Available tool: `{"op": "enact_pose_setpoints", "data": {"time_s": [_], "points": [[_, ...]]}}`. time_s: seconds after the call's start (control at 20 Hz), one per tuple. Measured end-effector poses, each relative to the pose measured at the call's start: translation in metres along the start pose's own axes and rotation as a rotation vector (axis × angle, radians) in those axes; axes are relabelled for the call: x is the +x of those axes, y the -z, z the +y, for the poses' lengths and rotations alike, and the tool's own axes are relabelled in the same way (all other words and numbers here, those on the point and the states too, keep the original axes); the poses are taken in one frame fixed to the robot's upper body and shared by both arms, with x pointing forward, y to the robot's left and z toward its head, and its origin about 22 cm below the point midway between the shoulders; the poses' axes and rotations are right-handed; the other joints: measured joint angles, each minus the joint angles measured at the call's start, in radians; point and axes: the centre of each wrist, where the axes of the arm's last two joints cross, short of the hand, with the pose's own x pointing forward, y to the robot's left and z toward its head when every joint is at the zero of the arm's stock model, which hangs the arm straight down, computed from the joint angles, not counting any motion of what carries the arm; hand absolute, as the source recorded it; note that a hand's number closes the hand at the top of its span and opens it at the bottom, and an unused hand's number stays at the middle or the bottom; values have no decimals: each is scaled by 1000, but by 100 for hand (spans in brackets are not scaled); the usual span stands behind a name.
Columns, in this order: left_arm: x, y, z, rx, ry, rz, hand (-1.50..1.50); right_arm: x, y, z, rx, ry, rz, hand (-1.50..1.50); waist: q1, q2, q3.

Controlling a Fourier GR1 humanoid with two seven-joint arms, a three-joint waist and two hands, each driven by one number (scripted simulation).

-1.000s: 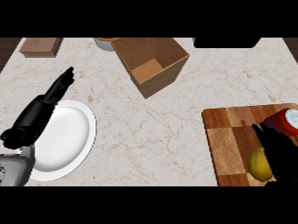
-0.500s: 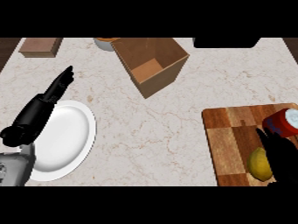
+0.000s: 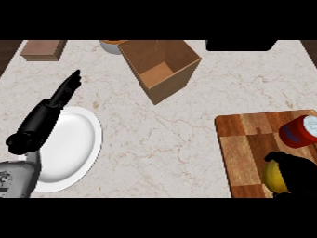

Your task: Pick the lemon from the cutting board and place it in the cardboard box

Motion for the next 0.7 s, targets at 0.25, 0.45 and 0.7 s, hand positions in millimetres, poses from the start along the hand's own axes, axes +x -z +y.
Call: {"op": "enact_pose_setpoints", "data": {"time_s": [0.25,0.45,0.7], "points": [[3,4,1,6,-2,1,0,1,12,1,-97,-38,-63,150,1,-2,-4],[6,1,0,7,4,-2,0,5,16,0,-159,-60,-98,150,1,-2,-4],[8,8,-1,-22,-8,-20,0,72,20,-19,-269,-30,-204,150,37,6,-2]]}}
